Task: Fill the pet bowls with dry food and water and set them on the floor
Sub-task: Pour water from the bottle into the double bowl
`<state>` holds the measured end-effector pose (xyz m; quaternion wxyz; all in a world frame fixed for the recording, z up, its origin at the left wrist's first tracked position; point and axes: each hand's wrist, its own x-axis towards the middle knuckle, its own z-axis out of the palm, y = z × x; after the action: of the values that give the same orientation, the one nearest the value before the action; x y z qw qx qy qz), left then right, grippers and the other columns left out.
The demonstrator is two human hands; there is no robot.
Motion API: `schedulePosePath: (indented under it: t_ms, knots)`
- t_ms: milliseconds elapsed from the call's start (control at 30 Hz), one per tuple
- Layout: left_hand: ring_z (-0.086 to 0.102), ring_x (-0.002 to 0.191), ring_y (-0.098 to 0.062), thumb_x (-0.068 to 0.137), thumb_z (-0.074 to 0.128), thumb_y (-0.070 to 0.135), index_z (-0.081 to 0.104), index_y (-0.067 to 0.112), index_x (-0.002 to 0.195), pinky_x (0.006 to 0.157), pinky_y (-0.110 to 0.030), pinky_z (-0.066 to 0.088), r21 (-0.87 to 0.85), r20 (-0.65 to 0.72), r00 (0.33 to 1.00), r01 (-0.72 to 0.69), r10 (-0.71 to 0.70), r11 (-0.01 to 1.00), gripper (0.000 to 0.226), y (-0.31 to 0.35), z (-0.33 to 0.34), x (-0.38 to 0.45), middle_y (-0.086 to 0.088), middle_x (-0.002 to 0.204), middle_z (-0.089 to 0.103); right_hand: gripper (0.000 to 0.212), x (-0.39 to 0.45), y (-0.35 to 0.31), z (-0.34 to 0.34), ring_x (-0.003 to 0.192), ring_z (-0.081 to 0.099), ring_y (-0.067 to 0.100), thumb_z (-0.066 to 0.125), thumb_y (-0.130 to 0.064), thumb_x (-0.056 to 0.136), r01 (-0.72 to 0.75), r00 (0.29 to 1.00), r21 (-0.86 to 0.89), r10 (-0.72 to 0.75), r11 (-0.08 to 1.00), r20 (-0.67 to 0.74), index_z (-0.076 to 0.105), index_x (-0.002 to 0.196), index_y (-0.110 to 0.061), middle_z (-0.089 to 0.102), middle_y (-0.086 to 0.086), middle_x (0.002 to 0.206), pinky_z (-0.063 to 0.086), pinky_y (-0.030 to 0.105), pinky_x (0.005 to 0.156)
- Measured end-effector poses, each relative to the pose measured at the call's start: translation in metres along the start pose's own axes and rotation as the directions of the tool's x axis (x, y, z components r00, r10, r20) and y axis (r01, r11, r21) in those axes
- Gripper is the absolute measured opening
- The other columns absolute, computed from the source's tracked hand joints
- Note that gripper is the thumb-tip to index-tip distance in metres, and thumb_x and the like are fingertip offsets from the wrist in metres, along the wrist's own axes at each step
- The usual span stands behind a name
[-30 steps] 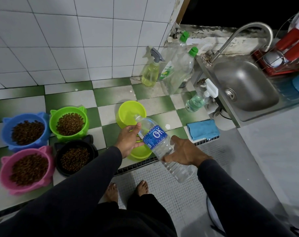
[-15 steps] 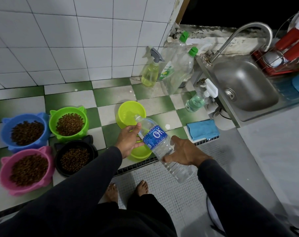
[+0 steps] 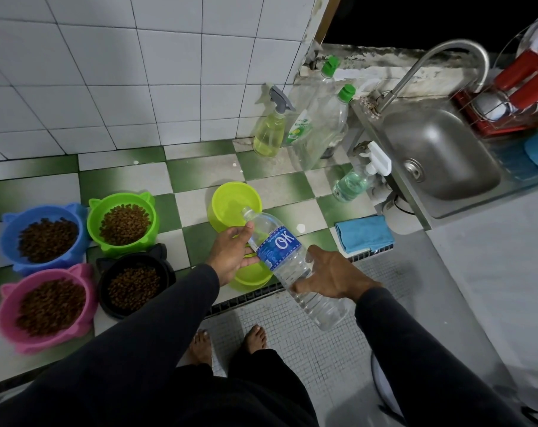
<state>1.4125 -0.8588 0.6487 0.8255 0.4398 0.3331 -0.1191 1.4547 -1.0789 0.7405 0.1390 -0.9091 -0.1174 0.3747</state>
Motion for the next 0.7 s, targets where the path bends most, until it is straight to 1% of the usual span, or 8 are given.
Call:
schedulePosePath:
  t_ms: [100, 233, 367, 467, 567, 633, 700]
  knots:
    - [0.07, 0.11, -0.033, 0.1, 0.061, 0.041, 0.058, 0.009, 0.125, 0.087, -0.049, 0.062, 0.007, -0.007, 1.0, 0.0, 0.0, 1.0, 0.041, -0.001, -0.001, 0.001, -0.013, 0.13, 0.066, 0.063, 0.001, 0.001, 0.001, 0.092, 0.061, 0.011, 0.086, -0.054, 0.062, 0.008, 1.0, 0.008, -0.008, 1.0, -0.004, 0.05, 0.108, -0.03, 0.062, -0.011, 0.101, 0.051, 0.032, 0.079]
    - [0.07, 0.112, -0.034, 0.099, 0.063, 0.042, 0.058, 0.01, 0.125, 0.089, -0.051, 0.062, 0.01, -0.011, 1.0, -0.004, 0.004, 1.0, 0.042, 0.0, -0.002, 0.002, -0.014, 0.132, 0.065, 0.066, 0.003, 0.002, 0.002, 0.093, 0.064, 0.013, 0.085, -0.057, 0.058, 0.001, 1.0, 0.016, -0.001, 1.0, -0.001, 0.05, 0.107, -0.03, 0.064, -0.01, 0.102, 0.055, 0.038, 0.086]
    - [0.069, 0.112, -0.034, 0.1, 0.062, 0.039, 0.059, 0.011, 0.12, 0.087, -0.048, 0.062, 0.011, -0.01, 1.0, -0.017, 0.017, 1.0, 0.035, 0.004, 0.0, -0.001, -0.012, 0.13, 0.066, 0.072, 0.004, 0.004, 0.004, 0.092, 0.067, 0.016, 0.081, -0.064, 0.052, 0.005, 1.0, 0.021, -0.005, 1.0, -0.003, 0.05, 0.108, -0.03, 0.067, -0.006, 0.102, 0.057, 0.043, 0.087]
    - [0.068, 0.114, -0.035, 0.098, 0.063, 0.04, 0.059, 0.011, 0.122, 0.084, -0.046, 0.063, 0.017, -0.015, 1.0, -0.02, 0.02, 1.0, 0.038, 0.006, 0.0, 0.0, -0.013, 0.132, 0.065, 0.074, 0.006, 0.005, 0.005, 0.092, 0.067, 0.017, 0.08, -0.065, 0.051, 0.011, 1.0, 0.044, -0.011, 0.999, -0.004, 0.05, 0.109, -0.03, 0.067, -0.006, 0.103, 0.058, 0.045, 0.087]
    - [0.066, 0.116, -0.036, 0.097, 0.065, 0.041, 0.06, 0.012, 0.119, 0.085, -0.048, 0.063, 0.035, -0.031, 0.999, -0.032, 0.033, 0.999, 0.037, 0.008, 0.0, 0.0, -0.012, 0.132, 0.063, 0.074, 0.009, 0.005, 0.005, 0.089, 0.068, 0.016, 0.081, -0.064, 0.051, 0.013, 1.0, 0.048, -0.013, 0.999, -0.013, 0.049, 0.109, -0.03, 0.069, -0.005, 0.099, 0.058, 0.043, 0.085]
    - [0.066, 0.115, -0.037, 0.097, 0.066, 0.041, 0.06, 0.012, 0.115, 0.086, -0.049, 0.063, 0.042, -0.038, 0.998, -0.048, 0.05, 0.998, 0.034, 0.012, 0.002, 0.0, -0.011, 0.131, 0.064, 0.071, 0.01, 0.007, 0.006, 0.088, 0.068, 0.016, 0.083, -0.06, 0.053, 0.022, 1.0, 0.066, -0.021, 0.998, -0.021, 0.048, 0.107, -0.029, 0.069, -0.005, 0.097, 0.058, 0.039, 0.084]
    - [0.065, 0.116, -0.038, 0.097, 0.067, 0.04, 0.06, 0.014, 0.112, 0.089, -0.052, 0.061, 0.052, -0.034, 0.997, -0.066, 0.068, 0.996, 0.031, 0.016, 0.003, 0.0, -0.011, 0.131, 0.066, 0.067, 0.011, 0.007, 0.008, 0.084, 0.067, 0.014, 0.086, -0.055, 0.057, 0.038, 0.998, 0.082, -0.034, 0.996, -0.047, 0.048, 0.105, -0.029, 0.068, -0.005, 0.094, 0.057, 0.033, 0.077]
